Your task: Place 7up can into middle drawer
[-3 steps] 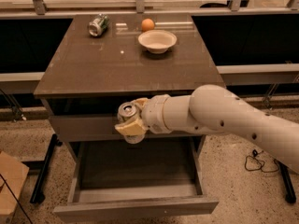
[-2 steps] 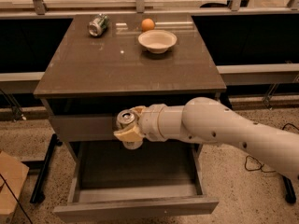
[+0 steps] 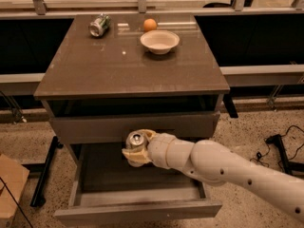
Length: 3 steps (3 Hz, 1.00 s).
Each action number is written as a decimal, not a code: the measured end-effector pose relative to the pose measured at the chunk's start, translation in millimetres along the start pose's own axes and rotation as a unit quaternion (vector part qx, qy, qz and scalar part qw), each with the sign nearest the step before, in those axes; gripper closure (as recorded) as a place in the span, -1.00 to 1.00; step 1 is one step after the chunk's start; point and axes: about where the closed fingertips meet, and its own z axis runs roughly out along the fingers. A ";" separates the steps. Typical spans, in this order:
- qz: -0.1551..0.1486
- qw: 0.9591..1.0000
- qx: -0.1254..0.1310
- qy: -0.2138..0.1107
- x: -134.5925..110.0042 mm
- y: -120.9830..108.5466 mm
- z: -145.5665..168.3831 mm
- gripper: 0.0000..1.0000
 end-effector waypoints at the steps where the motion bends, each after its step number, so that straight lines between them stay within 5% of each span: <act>1: 0.026 0.999 0.014 -0.035 43.0 -0.1 2.1 1.00; 3: 0.109 0.993 0.005 -0.048 143.2 3.3 24.7 1.00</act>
Offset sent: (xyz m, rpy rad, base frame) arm -0.0112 -0.0413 -0.1660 0.2593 0.1218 -0.0886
